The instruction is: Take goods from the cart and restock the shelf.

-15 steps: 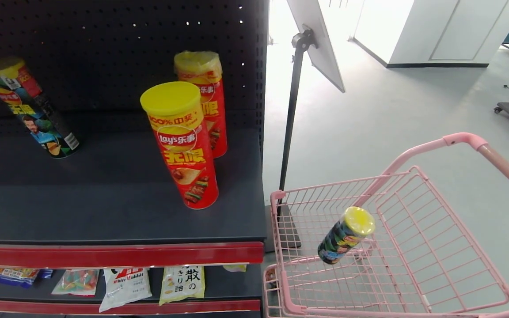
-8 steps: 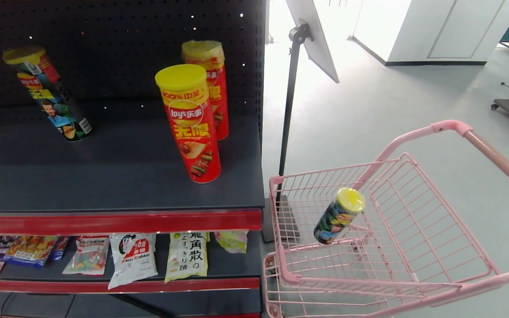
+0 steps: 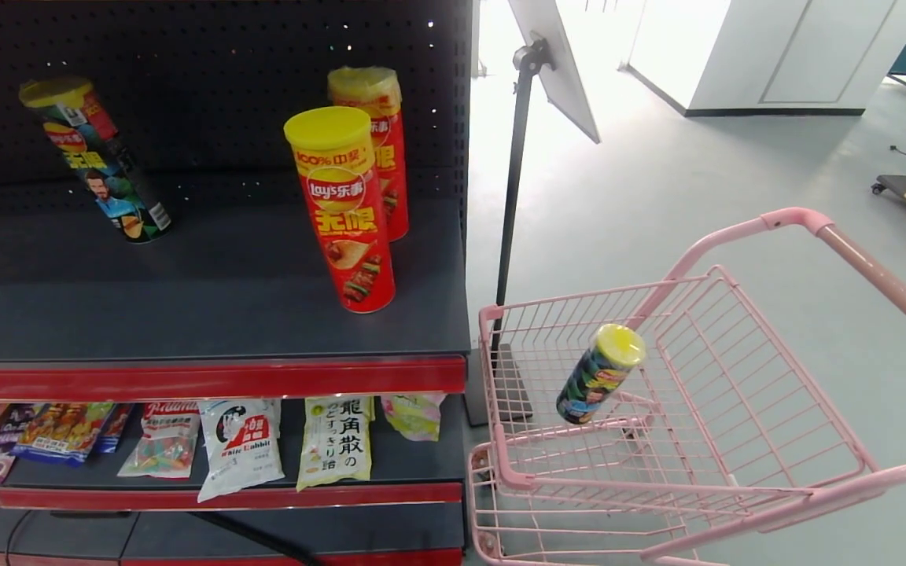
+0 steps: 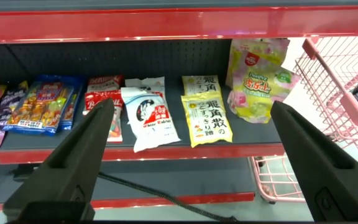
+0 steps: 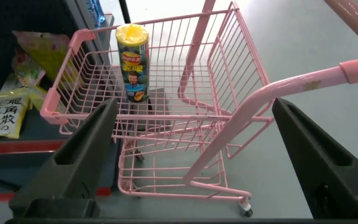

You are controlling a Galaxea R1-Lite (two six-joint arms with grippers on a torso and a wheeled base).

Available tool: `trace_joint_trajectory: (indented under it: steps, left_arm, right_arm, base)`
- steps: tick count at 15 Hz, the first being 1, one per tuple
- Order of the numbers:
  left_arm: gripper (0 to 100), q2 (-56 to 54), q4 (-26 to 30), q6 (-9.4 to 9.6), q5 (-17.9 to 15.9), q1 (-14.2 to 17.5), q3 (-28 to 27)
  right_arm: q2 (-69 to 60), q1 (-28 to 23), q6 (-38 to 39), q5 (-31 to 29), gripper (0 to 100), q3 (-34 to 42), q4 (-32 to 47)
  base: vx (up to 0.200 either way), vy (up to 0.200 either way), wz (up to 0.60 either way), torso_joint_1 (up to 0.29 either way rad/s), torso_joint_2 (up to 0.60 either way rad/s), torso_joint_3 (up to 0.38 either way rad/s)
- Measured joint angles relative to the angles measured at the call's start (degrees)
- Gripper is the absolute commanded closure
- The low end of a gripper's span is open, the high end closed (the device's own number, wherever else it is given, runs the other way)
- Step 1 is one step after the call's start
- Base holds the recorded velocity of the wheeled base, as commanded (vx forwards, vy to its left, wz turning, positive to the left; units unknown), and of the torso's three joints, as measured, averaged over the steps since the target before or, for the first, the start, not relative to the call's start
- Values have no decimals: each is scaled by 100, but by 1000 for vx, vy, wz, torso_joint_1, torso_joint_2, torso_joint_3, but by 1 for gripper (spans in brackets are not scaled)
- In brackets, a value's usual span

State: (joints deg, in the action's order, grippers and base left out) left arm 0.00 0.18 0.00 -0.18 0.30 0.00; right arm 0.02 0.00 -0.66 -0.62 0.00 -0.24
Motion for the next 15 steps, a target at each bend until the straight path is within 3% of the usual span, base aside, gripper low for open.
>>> trace_joint_trajectory:
  steps: [15]
  left_arm:
    - [0,0,0,0,0,2,0]
  right_arm:
    - [0,0,4,5,0,0,2]
  base:
    - [0,0,0,0,0,0]
